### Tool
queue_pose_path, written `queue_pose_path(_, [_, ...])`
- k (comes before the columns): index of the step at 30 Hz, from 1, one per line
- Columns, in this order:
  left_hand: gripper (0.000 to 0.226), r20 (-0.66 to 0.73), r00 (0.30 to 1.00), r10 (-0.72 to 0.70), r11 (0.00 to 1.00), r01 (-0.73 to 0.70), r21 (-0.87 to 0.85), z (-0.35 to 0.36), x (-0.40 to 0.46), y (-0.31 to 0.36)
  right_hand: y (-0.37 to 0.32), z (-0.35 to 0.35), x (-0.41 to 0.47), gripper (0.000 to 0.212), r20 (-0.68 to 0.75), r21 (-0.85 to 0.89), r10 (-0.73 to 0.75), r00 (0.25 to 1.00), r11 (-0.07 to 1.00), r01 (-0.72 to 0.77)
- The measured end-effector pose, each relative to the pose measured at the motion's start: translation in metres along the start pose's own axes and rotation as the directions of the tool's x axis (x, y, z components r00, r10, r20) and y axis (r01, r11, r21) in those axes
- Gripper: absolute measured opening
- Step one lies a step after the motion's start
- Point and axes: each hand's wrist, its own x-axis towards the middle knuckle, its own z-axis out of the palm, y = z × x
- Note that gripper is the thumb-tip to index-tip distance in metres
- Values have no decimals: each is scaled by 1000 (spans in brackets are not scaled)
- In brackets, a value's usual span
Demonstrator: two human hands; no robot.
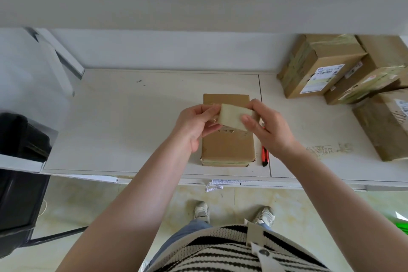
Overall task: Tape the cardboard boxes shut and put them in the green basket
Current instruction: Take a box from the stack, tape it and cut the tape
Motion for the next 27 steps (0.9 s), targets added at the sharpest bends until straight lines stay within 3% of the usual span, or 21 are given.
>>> queue_pose_path(2, [17, -50, 998, 44, 997, -40, 73, -5, 0, 1, 3, -6, 0, 14, 17, -54, 17, 1000, 998, -16])
queue_pose_path(6, [18, -79, 982, 169, 976, -156, 154, -16, -2, 3, 18, -19, 6, 43, -3, -414, 187, 982, 894, -171])
queue_pose_path(11, [22, -268, 945, 187, 963, -122, 239, -33, 11, -19, 14, -5, 34, 51, -14, -575, 311, 950, 775, -262])
queue_pose_path(16, [22, -355, 929, 104, 987, -51, 154, -38, 29, -43, 9, 19, 52, 48, -21, -574, 398, 917, 746, -337])
queue_pose_path(27, [23, -325, 946, 4, 1000, -3, 3, -34, 52, -70, 8, 29, 54, 46, -76, -572, 426, 902, 722, -389])
